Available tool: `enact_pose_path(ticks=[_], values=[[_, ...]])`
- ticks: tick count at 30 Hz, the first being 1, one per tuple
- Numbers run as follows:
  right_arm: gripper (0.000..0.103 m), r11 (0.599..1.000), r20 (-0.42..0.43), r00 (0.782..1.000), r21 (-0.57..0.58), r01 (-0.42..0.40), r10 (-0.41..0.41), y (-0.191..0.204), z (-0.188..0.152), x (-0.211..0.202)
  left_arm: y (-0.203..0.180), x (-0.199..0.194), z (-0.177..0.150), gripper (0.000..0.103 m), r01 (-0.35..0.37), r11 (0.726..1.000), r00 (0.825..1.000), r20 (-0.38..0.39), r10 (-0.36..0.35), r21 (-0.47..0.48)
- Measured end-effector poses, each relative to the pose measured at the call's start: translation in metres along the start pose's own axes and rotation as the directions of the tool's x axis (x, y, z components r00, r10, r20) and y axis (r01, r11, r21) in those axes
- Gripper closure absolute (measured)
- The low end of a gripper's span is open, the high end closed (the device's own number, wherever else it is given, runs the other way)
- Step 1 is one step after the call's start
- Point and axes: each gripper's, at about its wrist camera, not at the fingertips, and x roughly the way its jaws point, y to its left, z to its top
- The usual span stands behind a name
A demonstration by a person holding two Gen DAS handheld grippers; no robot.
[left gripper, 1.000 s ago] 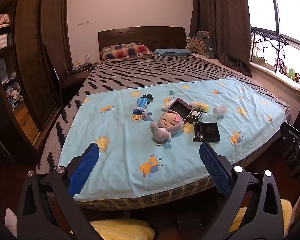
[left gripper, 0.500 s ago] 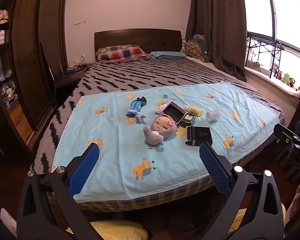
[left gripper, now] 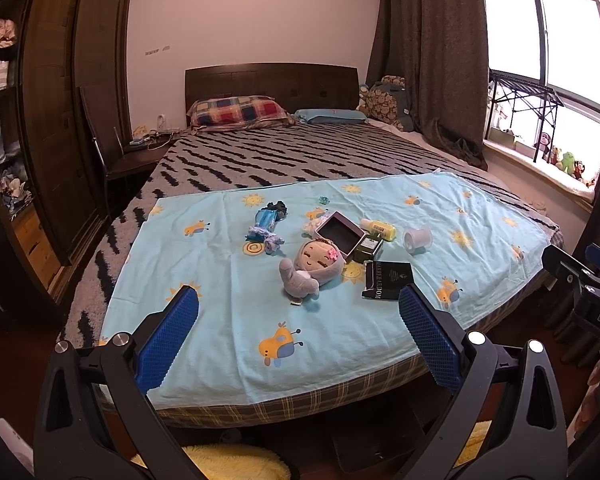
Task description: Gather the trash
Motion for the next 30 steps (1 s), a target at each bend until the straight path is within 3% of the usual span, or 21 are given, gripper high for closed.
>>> enact_pose_path(ticks=[30], values=[[0.003, 0.999, 0.007, 1.000, 0.036, -0.019, 0.018, -0.0061, -0.0045, -0.0001, -0.0046, -0.0019, -0.0007, 0.008, 0.021, 1.000, 1.000, 0.003, -0.021, -0.005]])
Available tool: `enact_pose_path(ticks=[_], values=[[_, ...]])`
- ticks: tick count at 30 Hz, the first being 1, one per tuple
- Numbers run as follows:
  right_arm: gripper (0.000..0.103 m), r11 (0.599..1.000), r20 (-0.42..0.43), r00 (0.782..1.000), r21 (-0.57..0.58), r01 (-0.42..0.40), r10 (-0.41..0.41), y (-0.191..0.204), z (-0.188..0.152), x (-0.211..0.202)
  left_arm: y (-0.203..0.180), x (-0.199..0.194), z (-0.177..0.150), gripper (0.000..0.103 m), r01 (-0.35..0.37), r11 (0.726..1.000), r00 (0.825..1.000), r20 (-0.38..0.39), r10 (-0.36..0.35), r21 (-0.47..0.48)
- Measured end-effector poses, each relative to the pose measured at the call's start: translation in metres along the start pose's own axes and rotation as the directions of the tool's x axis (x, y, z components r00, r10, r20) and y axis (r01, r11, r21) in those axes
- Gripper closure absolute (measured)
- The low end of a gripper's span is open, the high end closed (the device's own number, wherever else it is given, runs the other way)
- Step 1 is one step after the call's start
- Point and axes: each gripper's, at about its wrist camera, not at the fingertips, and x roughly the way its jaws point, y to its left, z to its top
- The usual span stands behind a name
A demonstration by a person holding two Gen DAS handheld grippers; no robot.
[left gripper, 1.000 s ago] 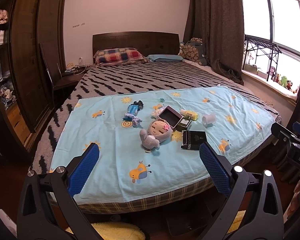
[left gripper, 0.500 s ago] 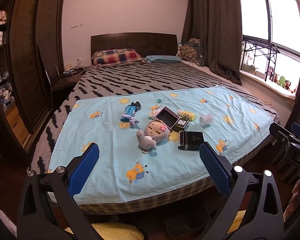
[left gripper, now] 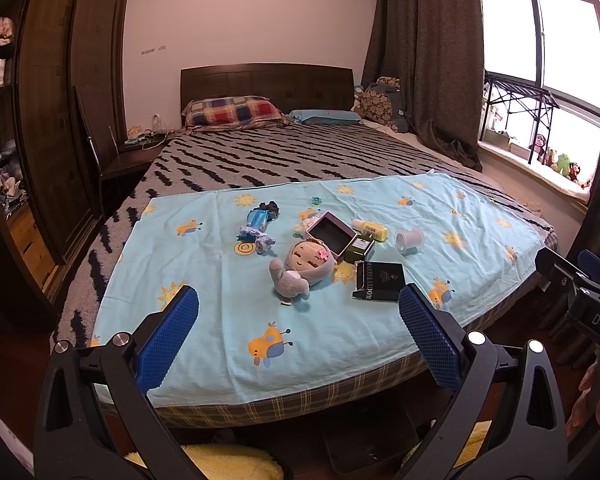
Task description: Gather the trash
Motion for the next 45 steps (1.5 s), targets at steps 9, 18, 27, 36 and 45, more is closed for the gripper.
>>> enact_pose_path(ticks=[9, 18, 27, 36, 45], values=[[0.003, 1.000, 0.000, 1.000, 0.003, -0.001, 0.001, 0.000, 0.000, 0.000, 0.001, 0.002, -0.002, 0.008, -0.001, 1.000, 1.000, -0.005, 0.001, -0.002], [0.003, 1.000, 0.001, 1.000, 0.004, -0.003, 0.003, 0.000, 0.000, 0.001, -0.002, 0.004, -0.002, 0.008, -0.004, 1.000, 1.000, -0.010, 0.004, -0.006], [0.003, 1.000, 0.060, 0.998, -0.022, -0.017, 0.018, 0.003, -0.001, 0.002, 0.004, 0.009, -0.005, 0.008, -0.008, 1.000, 1.000, -0.013, 0.008, -0.009], [0.003, 0.998, 0.050, 0.997, -0.016, -0.057, 0.058, 0.004, -0.006, 0.020, 0.010, 0.023, -0.011, 0.008, -0.019, 1.000, 1.000, -0.006, 0.019, 0.004], [0.003, 0.999, -0.003, 1.000, -0.031, -0.021, 0.020, 0.014, -0.023, 0.069, 0.029, 0.071, -0.027, 0.008, -0.054, 0.999, 0.995, -0.086, 0.054, 0.004]])
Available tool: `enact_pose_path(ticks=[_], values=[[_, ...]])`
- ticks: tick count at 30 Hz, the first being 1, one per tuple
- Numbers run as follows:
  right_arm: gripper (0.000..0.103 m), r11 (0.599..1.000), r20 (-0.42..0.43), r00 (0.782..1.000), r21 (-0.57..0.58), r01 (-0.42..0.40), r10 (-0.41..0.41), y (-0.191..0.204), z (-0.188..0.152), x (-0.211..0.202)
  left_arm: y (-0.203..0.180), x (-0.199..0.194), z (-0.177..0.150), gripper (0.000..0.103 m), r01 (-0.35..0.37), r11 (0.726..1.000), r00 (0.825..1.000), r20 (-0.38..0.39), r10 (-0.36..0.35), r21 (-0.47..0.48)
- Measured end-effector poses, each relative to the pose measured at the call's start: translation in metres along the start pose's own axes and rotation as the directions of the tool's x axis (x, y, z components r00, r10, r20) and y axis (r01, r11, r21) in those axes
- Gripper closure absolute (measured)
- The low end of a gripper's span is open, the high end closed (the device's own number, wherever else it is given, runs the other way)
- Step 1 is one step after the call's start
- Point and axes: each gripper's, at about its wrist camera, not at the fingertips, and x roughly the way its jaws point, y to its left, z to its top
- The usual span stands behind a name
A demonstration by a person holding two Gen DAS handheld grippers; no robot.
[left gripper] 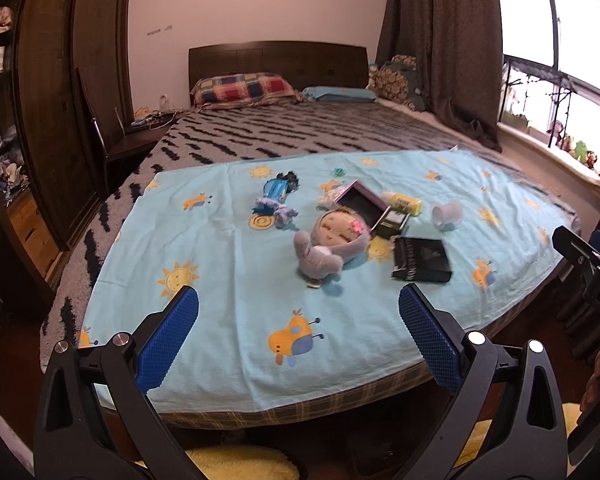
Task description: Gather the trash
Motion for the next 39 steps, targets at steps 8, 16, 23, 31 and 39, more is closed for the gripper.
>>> enact_pose_path(ticks=[8, 16, 23, 31, 39], values=[[0.003, 0.998, -0.119, 0.992, 0.052, -0.031, 0.037, 0.008, -0.012, 0.069, 0.011, 0.053, 0.004, 0.008, 0.034, 0.999, 0.997, -0.064, -0.033, 0.018], [0.003, 0.992, -0.225, 0.967, 0.076, -0.106, 0.120, 0.038, -0.015, 0.129, 0.011, 0.099, 0.001, 0.008, 0.101, 0.994, 0.989, -0.116, -0.095, 0.042], [0.003, 0.995, -0.297, 0.951, 0.068, -0.068, 0.086, 0.056, -0.018, 0.174, -0.002, 0.140, 0.003, 0.008, 0.143, 0.985, 0.977, -0.172, -0.125, 0.097], [0.003, 0.997, -0.390, 0.920, 0.071, -0.016, 0.042, 0.053, -0.029, 0.217, -0.007, 0.180, 0.010, 0.008, 0.133, 0.982, 0.976, -0.191, -0.106, 0.135], [0.020, 1.000, -0.382, 0.924, 0.004, -0.028, 0.028, 0.048, -0.030, 0.223, -0.004, 0.212, 0.017, 0.018, 0.192, 0.977, 0.959, -0.228, -0.167, 0.092]])
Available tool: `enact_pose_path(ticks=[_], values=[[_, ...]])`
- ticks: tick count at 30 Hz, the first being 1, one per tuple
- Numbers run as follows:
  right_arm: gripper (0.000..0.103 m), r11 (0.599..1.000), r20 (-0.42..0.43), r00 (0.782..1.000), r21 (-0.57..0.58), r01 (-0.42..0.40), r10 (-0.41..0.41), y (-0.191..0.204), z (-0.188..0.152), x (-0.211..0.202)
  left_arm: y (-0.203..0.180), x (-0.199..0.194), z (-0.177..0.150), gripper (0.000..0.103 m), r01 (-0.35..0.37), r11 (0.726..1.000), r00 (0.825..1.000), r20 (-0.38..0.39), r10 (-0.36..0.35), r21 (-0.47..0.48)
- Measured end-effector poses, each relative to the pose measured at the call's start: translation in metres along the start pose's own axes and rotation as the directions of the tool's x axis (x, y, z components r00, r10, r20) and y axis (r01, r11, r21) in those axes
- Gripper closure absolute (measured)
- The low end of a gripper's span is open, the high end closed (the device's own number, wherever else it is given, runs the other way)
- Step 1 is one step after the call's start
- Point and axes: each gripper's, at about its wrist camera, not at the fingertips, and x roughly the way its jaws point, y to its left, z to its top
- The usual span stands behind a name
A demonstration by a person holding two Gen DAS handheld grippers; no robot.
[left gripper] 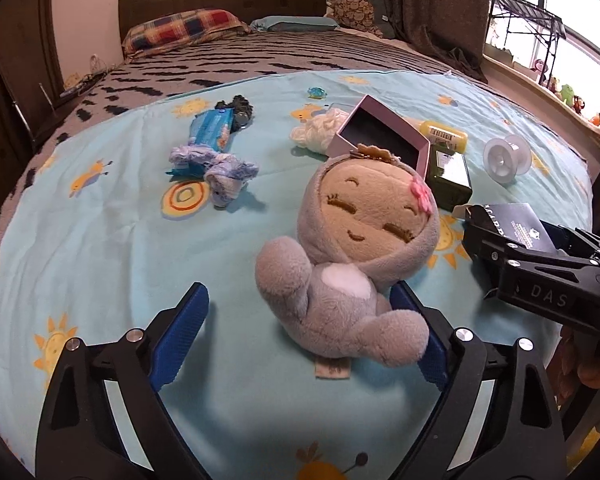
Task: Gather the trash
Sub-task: 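Grasp the grey plush doll with the left tool while the right tool grasps the black book, then carry the doll with the left tool while the right tool carries the book down to the bin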
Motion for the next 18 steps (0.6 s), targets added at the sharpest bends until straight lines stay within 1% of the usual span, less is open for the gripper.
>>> enact_pose_path(ticks=[1, 2, 3, 4, 6, 10, 14, 18], values=[[0.021, 1.000, 0.001, 1.000, -0.001, -0.008, 0.008, -0.001, 0.000, 0.000, 0.000, 0.002, 0.001, 0.021, 0.022, 1.000, 1.000, -0.005, -0.022, 0.003], [0.021, 1.000, 0.002, 1.000, -0.002, -0.021, 0.021, -0.004, -0.001, -0.002, -0.001, 0.004, 0.002, 0.030, 0.045, 0.999, 0.999, -0.010, -0.045, 0.005], [0.022, 1.000, 0.003, 1.000, -0.004, -0.030, 0.030, -0.006, -0.002, -0.003, -0.003, 0.005, 0.002, 0.043, 0.063, 0.998, 0.998, -0.013, -0.063, 0.006], [0.022, 0.999, 0.003, 0.999, -0.003, -0.037, 0.037, -0.007, -0.002, -0.005, -0.005, 0.005, 0.002, 0.049, 0.076, 0.997, 0.997, -0.011, -0.076, 0.005], [0.022, 0.998, 0.007, 0.998, 0.004, -0.058, 0.058, -0.013, -0.005, -0.011, -0.008, 0.002, 0.002, 0.050, 0.065, 0.998, 0.998, -0.003, -0.065, -0.001], [0.022, 0.997, 0.024, 0.997, 0.023, -0.077, 0.077, -0.023, -0.013, -0.026, -0.011, -0.004, -0.003, 0.052, 0.072, 0.997, 0.997, 0.002, -0.072, -0.025], [0.022, 0.996, 0.058, 0.995, 0.038, -0.083, 0.080, -0.034, -0.022, -0.054, -0.013, -0.028, -0.014, 0.054, 0.080, 0.995, 0.997, 0.024, -0.079, -0.052], [0.022, 0.997, 0.091, 0.993, 0.022, -0.080, 0.078, -0.037, -0.032, -0.085, -0.022, -0.060, -0.033, 0.054, 0.094, 0.994, 0.995, 0.047, -0.091, -0.051]])
